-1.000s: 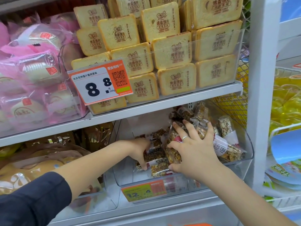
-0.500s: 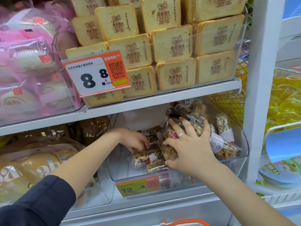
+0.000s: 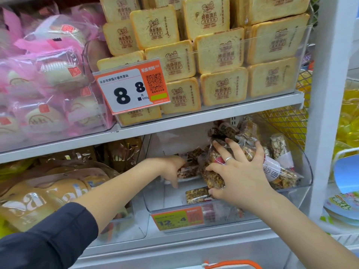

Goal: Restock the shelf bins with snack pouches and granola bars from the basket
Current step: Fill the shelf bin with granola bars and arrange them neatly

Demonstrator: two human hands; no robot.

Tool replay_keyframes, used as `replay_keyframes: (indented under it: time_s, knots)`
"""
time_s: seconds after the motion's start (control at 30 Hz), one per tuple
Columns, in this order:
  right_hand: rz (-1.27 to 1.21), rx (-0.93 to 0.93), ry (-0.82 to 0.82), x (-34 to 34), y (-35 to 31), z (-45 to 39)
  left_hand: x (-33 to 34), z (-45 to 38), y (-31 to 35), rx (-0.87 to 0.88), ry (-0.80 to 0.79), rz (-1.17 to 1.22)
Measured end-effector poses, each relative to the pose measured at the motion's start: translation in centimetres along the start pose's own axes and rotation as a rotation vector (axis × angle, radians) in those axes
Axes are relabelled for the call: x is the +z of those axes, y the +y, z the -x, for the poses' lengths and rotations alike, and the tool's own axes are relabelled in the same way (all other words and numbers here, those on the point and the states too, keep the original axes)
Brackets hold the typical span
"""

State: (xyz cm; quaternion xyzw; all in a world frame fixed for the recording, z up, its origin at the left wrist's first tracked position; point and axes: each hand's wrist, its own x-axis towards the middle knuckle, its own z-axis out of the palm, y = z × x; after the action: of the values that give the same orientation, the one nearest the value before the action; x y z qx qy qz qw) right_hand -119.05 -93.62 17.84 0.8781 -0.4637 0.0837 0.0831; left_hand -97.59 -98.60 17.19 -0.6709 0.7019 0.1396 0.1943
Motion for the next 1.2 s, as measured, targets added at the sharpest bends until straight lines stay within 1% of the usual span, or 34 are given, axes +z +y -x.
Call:
replay_keyframes:
  time_s: [0.07, 0.1, 0.17, 0.23, 0.3, 0.33, 0.4, 0.47, 0.53, 0.67, 0.77, 0.83, 0.9, 0.97, 1.0, 1.07, 1.13, 1.17, 1.2]
  knots:
    - [-0.004, 0.016, -0.007, -0.2, -0.1, 0.0, 0.7, 0.0, 0.4, 0.058, -0.051, -0.044]
    - [0.005, 0.008, 0.007, -0.1, 0.0, 0.1, 0.8, 0.2, 0.5, 0.078, -0.068, -0.022]
    - [0.006, 0.001, 0.025, 0.3, 0.2, 0.1, 0.7, 0.4, 0.3, 0.061, -0.111, 0.180]
    - [0.002, 0.011, 0.016, 0.2, 0.2, 0.1, 0.5, 0.5, 0.1, 0.021, -0.205, 0.411]
    - [-0.007, 0.011, -0.001, 0.1, 0.2, 0.1, 0.2, 0.6, 0.1, 0.003, -0.264, 0.491]
    - [-0.010, 0.011, -0.009, 0.1, 0.2, 0.1, 0.1, 0.7, 0.2, 0.005, -0.262, 0.493]
    - [-0.016, 0.015, -0.004, 0.1, 0.2, 0.1, -0.2, 0.7, 0.2, 0.026, -0.166, 0.418]
    - [-0.009, 0.021, -0.008, 0.1, 0.2, 0.1, -0.3, 0.5, 0.0, 0.039, -0.026, 0.228]
    - [-0.008, 0.018, -0.021, 0.1, 0.1, 0.1, -0.2, 0.0, -0.2, 0.023, 0.039, 0.033]
    - [-0.021, 0.025, -0.031, -0.1, 0.1, 0.1, 0.8, -1.3, 0.2, 0.020, 0.032, -0.247]
    - [-0.020, 0.032, -0.048, -0.3, 0.0, 0.2, 0.8, -1.3, 0.1, 0.012, 0.020, -0.281]
    - [-0.015, 0.041, -0.050, -0.4, -0.1, 0.2, 1.0, -0.8, 0.2, 0.043, 0.017, -0.340]
    - [-0.018, 0.067, -0.037, -0.5, -0.3, 0.2, 1.5, -0.4, 0.6, 0.083, 0.045, -0.416]
    - [-0.025, 0.090, -0.023, -0.5, -0.6, 0.1, 2.2, 0.0, 0.9, 0.059, 0.069, -0.431]
    - [-0.026, 0.096, -0.023, -0.5, -0.6, 0.1, 2.5, 0.2, 1.1, 0.048, 0.085, -0.416]
    - [-0.028, 0.094, -0.035, -0.6, -0.5, 0.0, 2.9, 0.7, 1.3, 0.092, 0.177, -0.311]
    - [-0.035, 0.090, -0.051, -0.6, -0.3, 0.0, 2.7, 1.6, 1.6, 0.156, 0.252, -0.084]
    - [-0.038, 0.089, -0.058, -0.6, -0.2, -0.1, 2.5, 2.2, 1.8, 0.168, 0.239, 0.054]
    - [-0.040, 0.088, -0.062, -0.6, -0.3, -0.1, 2.3, 2.7, 1.9, 0.176, 0.182, 0.151]
